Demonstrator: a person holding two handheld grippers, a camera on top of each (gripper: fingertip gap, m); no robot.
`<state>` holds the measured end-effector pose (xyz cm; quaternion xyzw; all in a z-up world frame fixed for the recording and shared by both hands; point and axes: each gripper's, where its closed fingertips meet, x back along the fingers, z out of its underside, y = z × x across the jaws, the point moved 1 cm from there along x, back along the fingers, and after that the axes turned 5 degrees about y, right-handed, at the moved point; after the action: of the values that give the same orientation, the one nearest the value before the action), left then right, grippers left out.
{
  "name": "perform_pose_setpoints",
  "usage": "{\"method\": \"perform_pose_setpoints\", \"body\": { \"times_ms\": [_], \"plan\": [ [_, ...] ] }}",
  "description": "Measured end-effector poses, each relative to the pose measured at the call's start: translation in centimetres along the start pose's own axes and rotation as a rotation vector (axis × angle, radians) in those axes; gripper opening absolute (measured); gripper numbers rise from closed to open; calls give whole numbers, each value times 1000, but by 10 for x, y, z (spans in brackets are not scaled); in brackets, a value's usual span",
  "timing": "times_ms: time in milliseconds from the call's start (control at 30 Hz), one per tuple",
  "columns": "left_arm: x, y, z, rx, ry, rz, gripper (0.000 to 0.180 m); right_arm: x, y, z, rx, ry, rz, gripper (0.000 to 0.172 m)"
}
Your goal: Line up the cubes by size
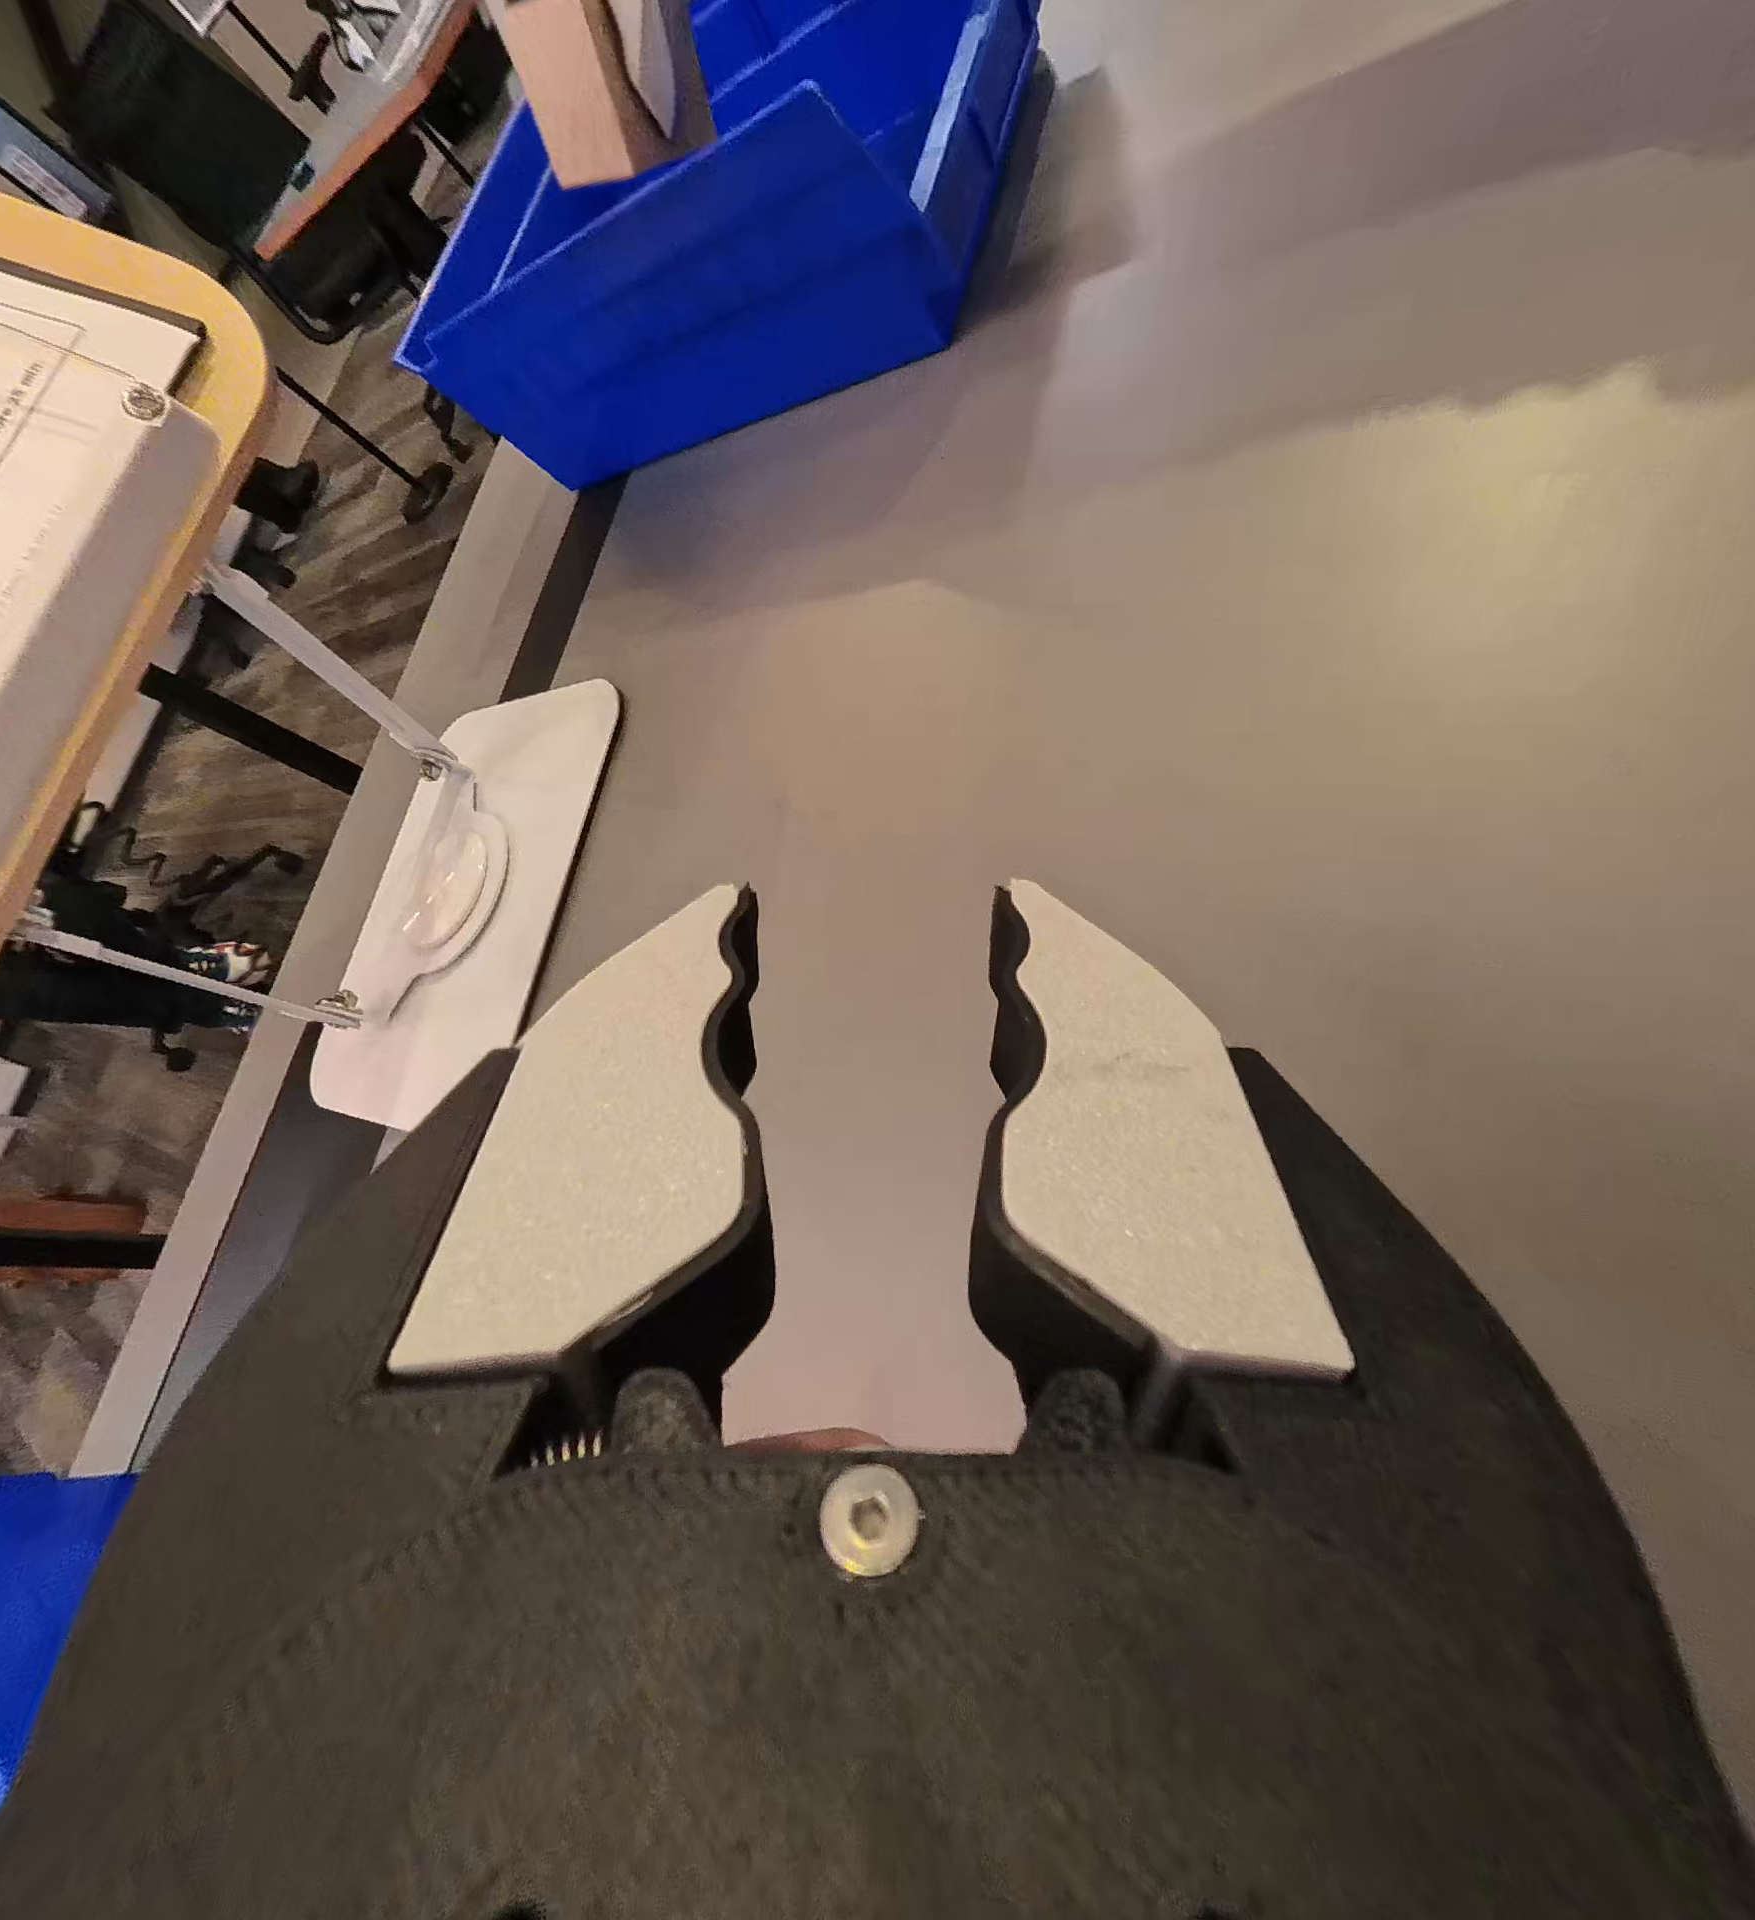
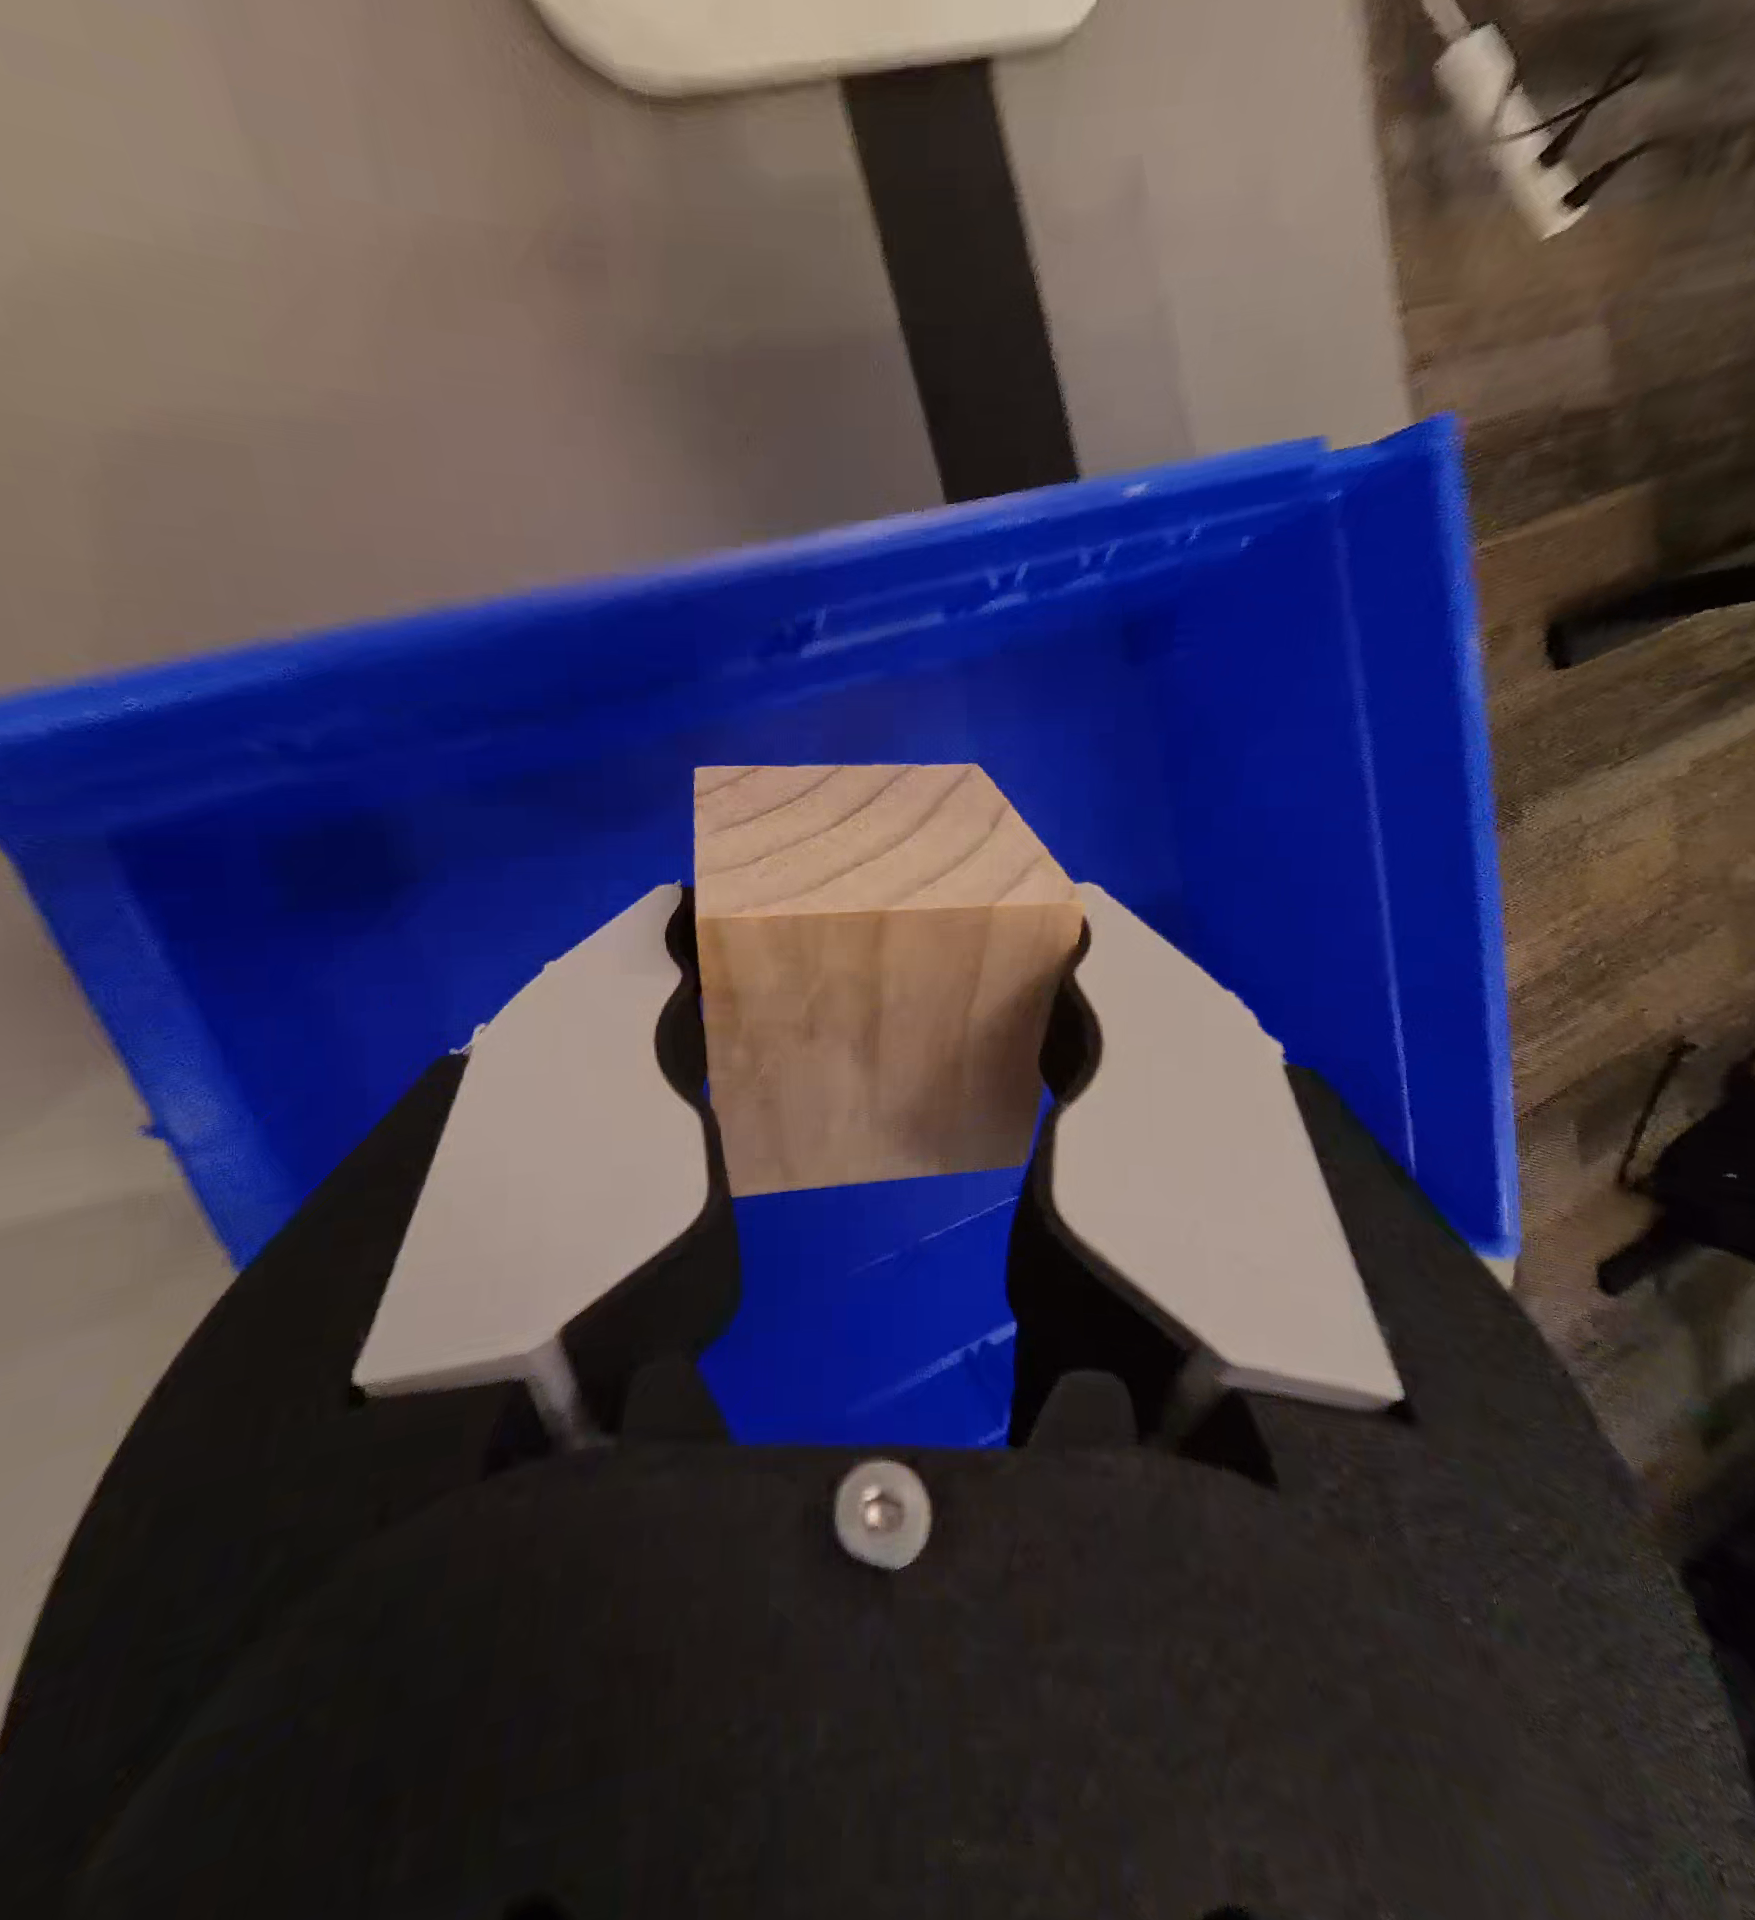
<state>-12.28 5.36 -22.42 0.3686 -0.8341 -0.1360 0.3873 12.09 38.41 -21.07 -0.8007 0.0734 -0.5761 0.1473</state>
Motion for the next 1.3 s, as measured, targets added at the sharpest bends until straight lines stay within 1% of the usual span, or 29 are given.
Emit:
{"method": "perform_pose_setpoints", "body": {
  "times_ms": [167, 233, 400, 533, 833, 1000, 1033, 1100, 1200, 1300],
  "plan": [
    [4, -2, 8, 2, 29, 1, 41, -42, 3, 7, 134, 129, -129, 64],
    [5, -2, 12, 10, 36, 1, 41, -54, 7, 8, 163, 155, -177, 64],
    [7, -1, 20, 26, 49, 2, 41, -76, 12, 13, 225, 228, -209, 64],
    [5, -2, 21, 22, 50, 7, 41, -85, 12, 9, 253, 236, -209, 64],
    [3, -1, 21, 20, 44, 9, 41, -89, 14, 7, 322, 280, -198, 63],
    [3, -1, 21, 23, 43, 10, 42, -89, 14, 7, 330, 289, -180, 63],
    [3, -1, 22, 24, 43, 9, 43, -89, 13, 7, 330, 287, -169, 64],
    [4, -1, 22, 26, 43, 9, 43, -87, 9, 4, 322, 270, -139, 77],
    [6, 1, 21, 36, 37, 5, 46, -80, 5, 0, 309, 249, -114, 86],
    [11, 6, 20, 34, 38, -13, 50, -68, -1, 2, 290, 241, -74, 90]
  ]
}}
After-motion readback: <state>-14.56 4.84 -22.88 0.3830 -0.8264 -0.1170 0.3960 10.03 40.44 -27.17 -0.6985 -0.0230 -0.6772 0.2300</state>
